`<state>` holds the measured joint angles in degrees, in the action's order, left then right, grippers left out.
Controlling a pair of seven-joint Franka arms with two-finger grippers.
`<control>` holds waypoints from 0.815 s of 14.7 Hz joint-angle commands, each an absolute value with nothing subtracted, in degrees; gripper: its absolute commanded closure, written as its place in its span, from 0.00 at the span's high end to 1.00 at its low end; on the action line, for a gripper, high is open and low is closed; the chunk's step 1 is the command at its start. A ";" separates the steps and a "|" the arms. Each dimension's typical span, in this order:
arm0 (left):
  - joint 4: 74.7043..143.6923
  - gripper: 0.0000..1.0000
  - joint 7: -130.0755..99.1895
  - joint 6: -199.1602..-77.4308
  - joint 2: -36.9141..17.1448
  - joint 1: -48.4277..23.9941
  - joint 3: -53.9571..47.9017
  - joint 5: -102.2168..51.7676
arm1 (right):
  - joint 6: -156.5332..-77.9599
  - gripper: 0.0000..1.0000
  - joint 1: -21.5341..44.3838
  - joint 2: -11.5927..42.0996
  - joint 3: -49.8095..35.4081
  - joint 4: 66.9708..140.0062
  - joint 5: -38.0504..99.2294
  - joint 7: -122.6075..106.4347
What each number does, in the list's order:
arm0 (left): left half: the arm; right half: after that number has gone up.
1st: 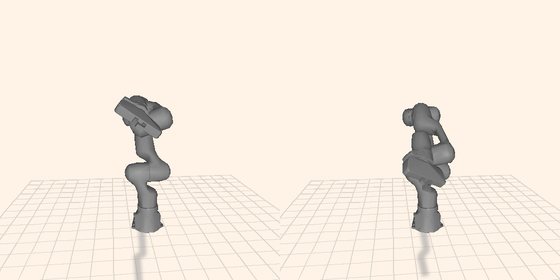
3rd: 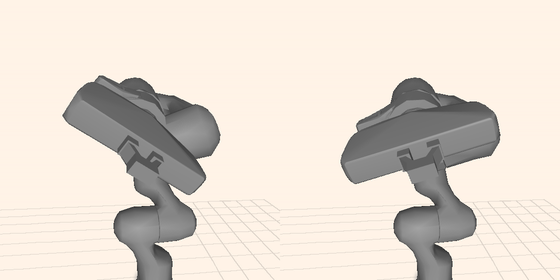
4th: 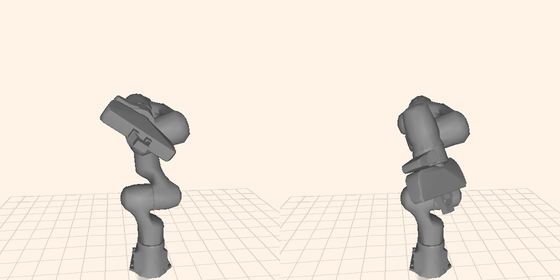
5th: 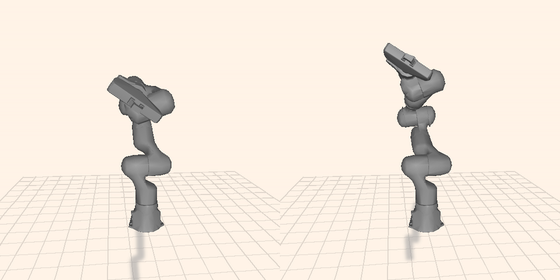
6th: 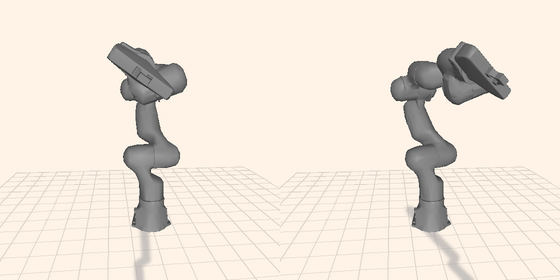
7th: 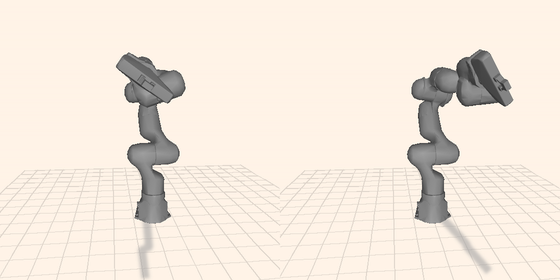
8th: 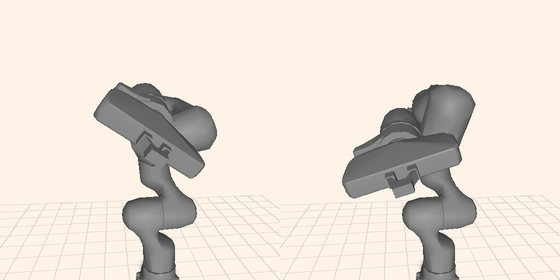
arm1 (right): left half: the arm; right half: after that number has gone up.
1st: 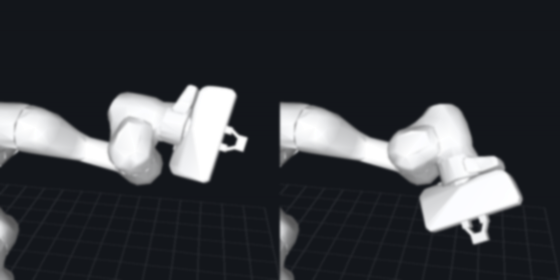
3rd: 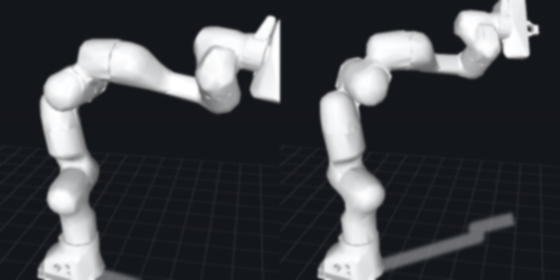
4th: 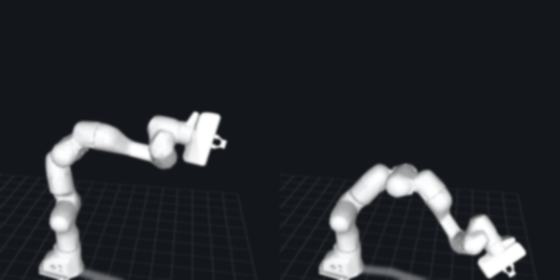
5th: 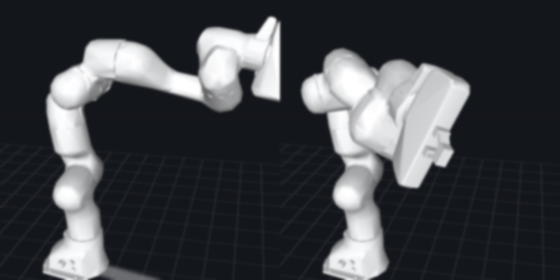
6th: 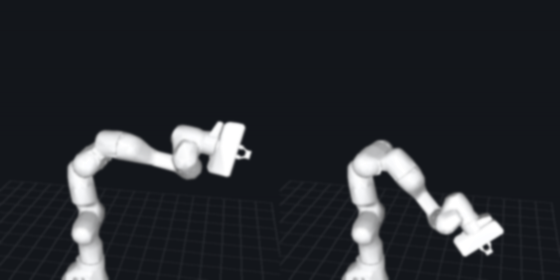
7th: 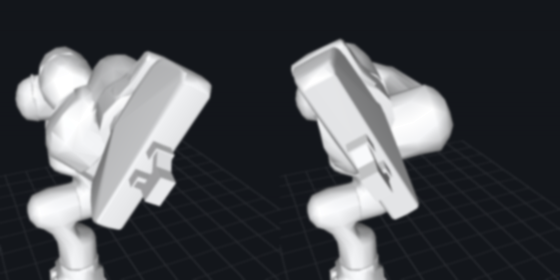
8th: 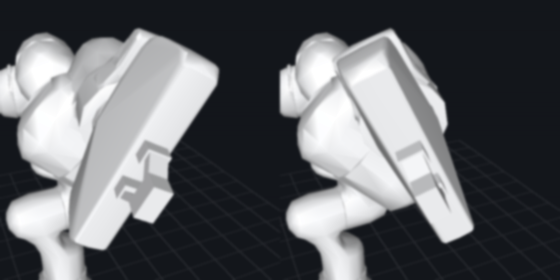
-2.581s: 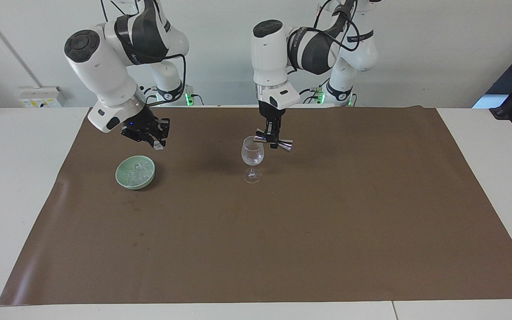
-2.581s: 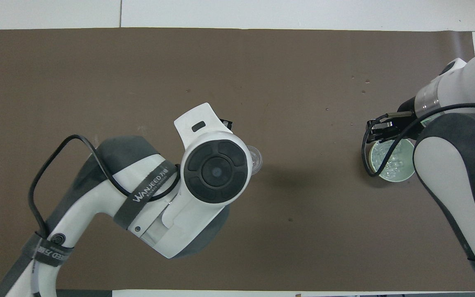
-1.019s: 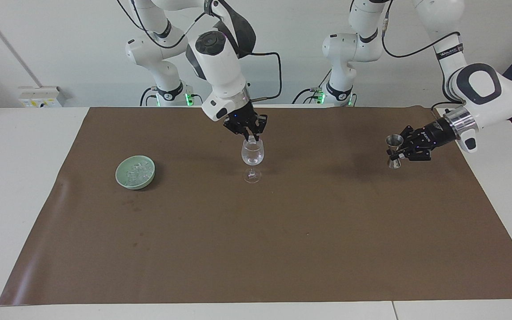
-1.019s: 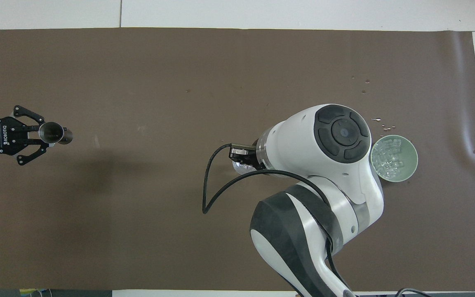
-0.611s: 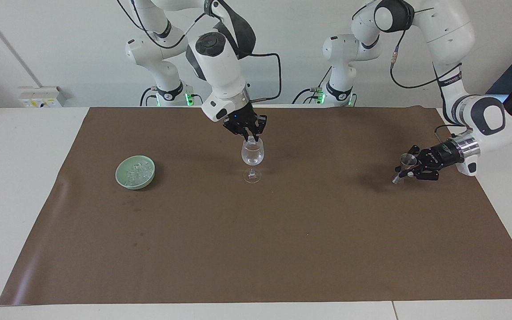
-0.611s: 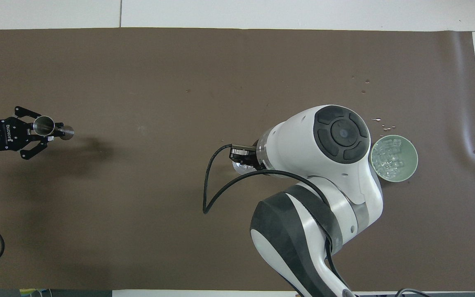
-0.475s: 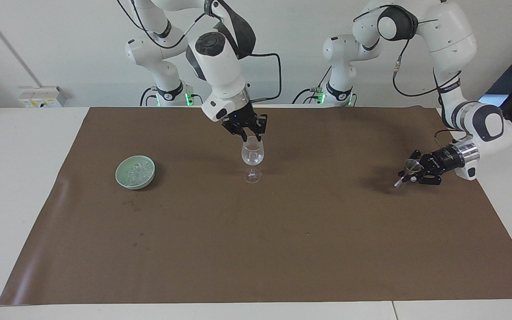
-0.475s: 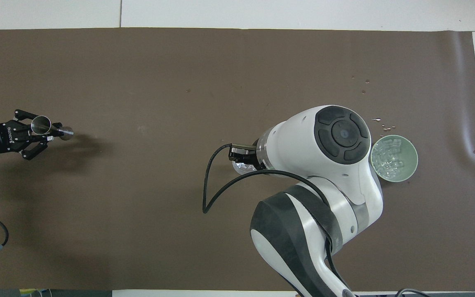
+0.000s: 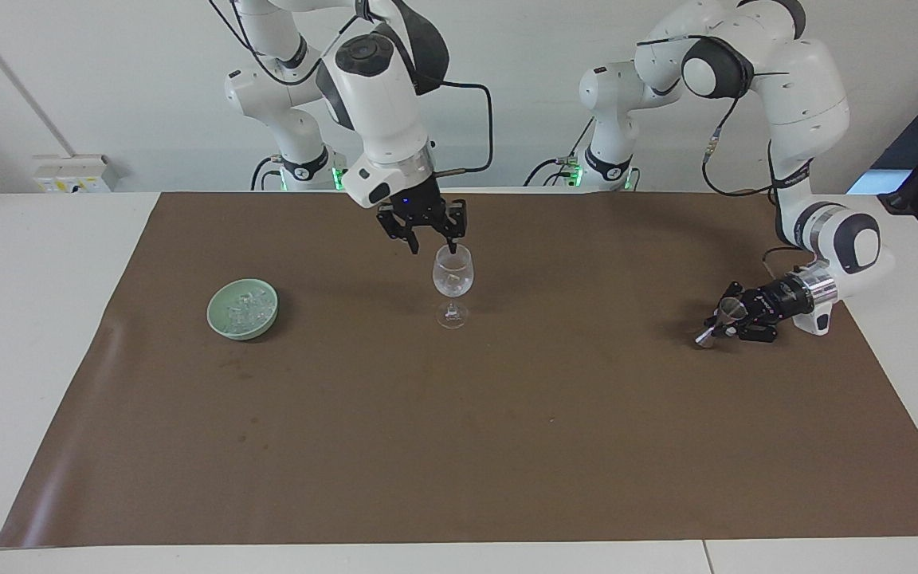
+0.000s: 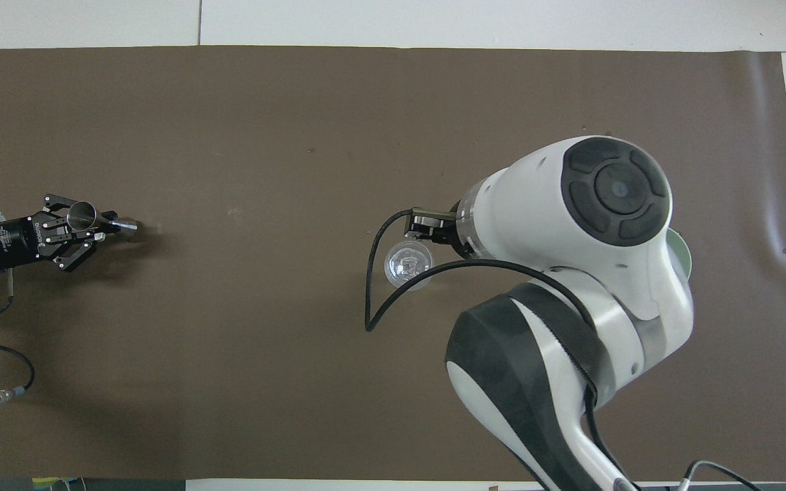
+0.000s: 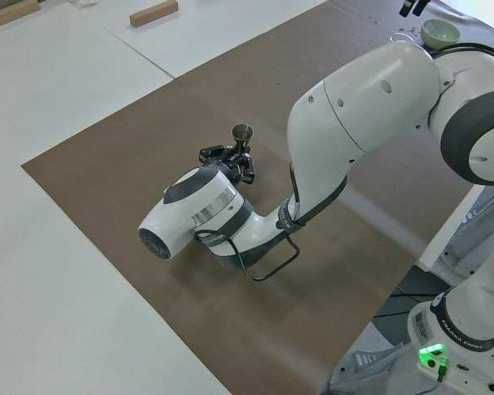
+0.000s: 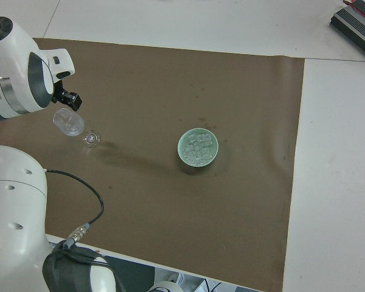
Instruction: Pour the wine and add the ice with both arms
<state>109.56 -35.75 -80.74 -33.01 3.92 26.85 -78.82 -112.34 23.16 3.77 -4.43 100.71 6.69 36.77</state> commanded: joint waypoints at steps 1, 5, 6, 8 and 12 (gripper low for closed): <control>111.53 1.00 -35.24 -81.92 -32.08 4.04 26.81 -80.24 | -108.03 1.00 18.47 1.77 -4.66 99.40 3.61 30.79; 111.27 1.00 -35.24 -81.30 -32.08 4.74 27.16 -80.07 | -102.32 1.00 11.00 -1.14 -4.40 99.49 3.34 24.71; 110.92 1.00 -35.16 -81.04 -32.17 4.92 27.33 -79.72 | -101.26 1.00 8.90 -1.58 -4.39 99.49 3.34 23.74; 110.13 1.00 -35.51 -82.00 -32.17 6.15 27.60 -78.32 | -98.89 1.00 4.42 -2.11 -4.39 99.67 3.34 19.19; 99.96 1.00 -35.16 -82.10 -32.17 6.50 29.88 -65.34 | -96.86 1.00 -3.68 -2.63 -4.39 100.28 3.34 7.93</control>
